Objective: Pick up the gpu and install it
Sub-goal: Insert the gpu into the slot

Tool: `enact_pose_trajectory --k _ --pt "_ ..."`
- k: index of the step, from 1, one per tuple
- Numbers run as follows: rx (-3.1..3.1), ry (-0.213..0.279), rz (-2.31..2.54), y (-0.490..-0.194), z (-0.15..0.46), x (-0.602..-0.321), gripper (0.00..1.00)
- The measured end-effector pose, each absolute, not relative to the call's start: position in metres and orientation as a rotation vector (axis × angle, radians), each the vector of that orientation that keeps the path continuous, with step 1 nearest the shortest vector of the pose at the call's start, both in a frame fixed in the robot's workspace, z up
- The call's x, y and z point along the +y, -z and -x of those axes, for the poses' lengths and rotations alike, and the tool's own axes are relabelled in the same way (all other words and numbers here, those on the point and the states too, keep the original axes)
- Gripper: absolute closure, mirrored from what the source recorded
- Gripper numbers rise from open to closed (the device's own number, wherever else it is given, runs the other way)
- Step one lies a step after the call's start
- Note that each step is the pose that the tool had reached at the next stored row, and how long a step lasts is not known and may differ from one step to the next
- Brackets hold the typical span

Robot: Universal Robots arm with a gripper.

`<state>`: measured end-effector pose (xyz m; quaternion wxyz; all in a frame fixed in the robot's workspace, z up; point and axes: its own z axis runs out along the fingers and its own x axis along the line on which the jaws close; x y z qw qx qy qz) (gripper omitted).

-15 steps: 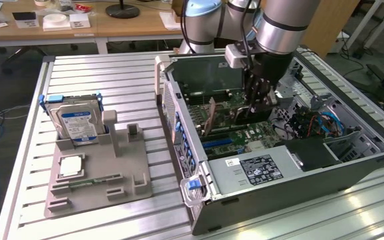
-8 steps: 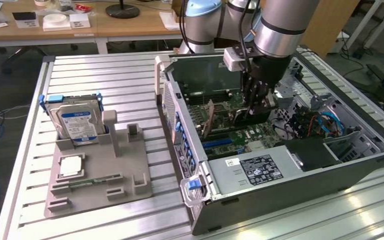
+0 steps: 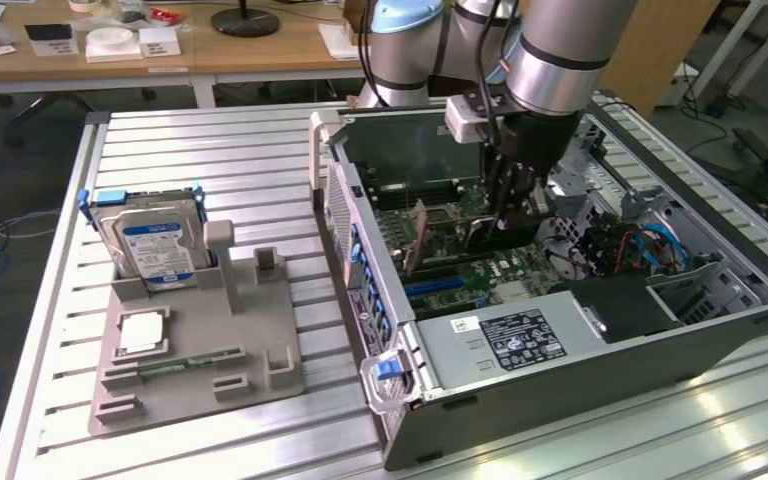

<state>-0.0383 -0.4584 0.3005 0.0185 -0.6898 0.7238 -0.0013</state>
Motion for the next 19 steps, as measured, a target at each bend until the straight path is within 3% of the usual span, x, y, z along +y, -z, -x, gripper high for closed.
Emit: enact_pose_trajectory --k 19 --pt "2.246 0.004 2.143 -0.2932 0.0486 -0.4628 0.73"
